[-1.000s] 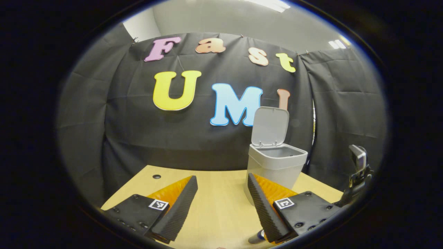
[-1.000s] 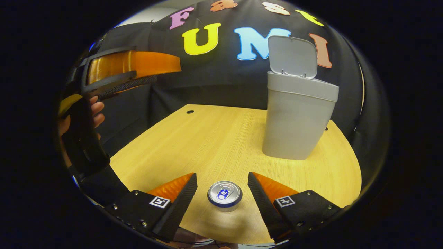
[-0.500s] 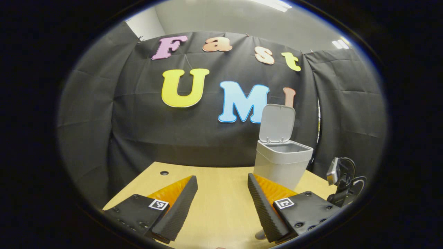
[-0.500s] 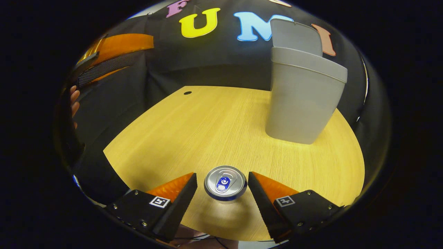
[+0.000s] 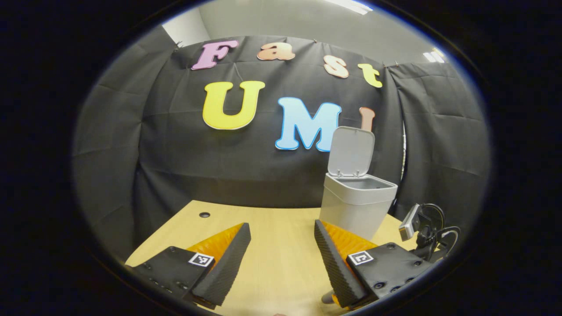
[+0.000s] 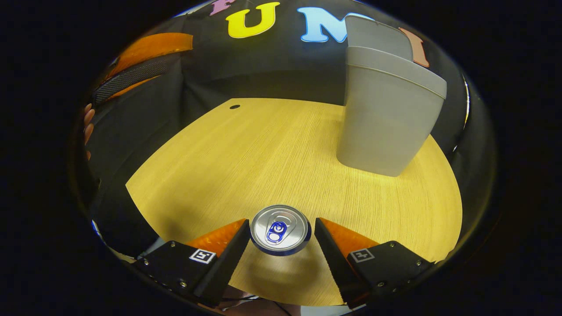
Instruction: Press the lid of the desktop garbage bin to open it, pick up the crumpled paper on the desktop and throw it into the bin, then pick up the pop can on the desktop and drop it into the bin, and finally close the garbage bin lid.
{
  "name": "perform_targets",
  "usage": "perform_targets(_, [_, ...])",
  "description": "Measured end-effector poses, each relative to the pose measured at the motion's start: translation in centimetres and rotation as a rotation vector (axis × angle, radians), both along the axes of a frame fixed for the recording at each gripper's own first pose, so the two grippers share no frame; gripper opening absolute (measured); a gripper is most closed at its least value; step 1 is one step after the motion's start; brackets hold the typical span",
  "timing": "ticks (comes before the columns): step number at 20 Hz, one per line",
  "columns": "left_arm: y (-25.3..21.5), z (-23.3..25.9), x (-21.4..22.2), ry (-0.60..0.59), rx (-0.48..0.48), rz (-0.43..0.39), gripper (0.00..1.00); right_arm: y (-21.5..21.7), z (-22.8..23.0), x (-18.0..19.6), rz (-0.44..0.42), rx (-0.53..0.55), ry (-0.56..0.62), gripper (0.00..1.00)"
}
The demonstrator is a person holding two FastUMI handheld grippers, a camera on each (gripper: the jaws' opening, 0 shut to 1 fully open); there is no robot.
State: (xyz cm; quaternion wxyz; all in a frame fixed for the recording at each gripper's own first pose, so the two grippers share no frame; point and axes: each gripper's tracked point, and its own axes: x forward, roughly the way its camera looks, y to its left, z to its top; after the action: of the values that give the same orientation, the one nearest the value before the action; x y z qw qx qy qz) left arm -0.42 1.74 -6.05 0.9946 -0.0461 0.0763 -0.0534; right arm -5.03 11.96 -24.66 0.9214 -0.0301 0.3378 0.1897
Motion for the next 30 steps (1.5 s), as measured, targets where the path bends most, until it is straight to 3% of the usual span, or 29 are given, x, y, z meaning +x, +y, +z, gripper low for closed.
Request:
perform_targets(2, [0.4, -0.2, 0.3, 0.003, 0.003, 0.010, 0.96, -0.2, 0.0, 0.1, -0.003, -0.009, 0.007, 0.94])
perform_targets(4, [0.5, -0.1, 0.5, 0.004, 0.003, 0.017, 0.96, -0.3, -0.1, 0.2, 0.000, -0.009, 0.010, 0.86])
perform_targets(14, [0.3, 0.3, 1.5, -0.002, 0.010, 0.028, 0.96, -1.3, 3.1, 0.6, 0.002, 0.059, -0.038, 0.84])
perform_targets(23, [-1.2, -0.2, 0.9, 0.018, 0.015, -0.007, 0.95, -4.0, 13.5, 1.9, -0.065, 0.252, -0.207, 0.84])
perform_targets(30, [-1.9, 0.5, 0.7, -0.002, 0.012, -0.005, 0.96, -6.6, 20.1, 4.6, -0.066, 0.195, -0.439, 0.84])
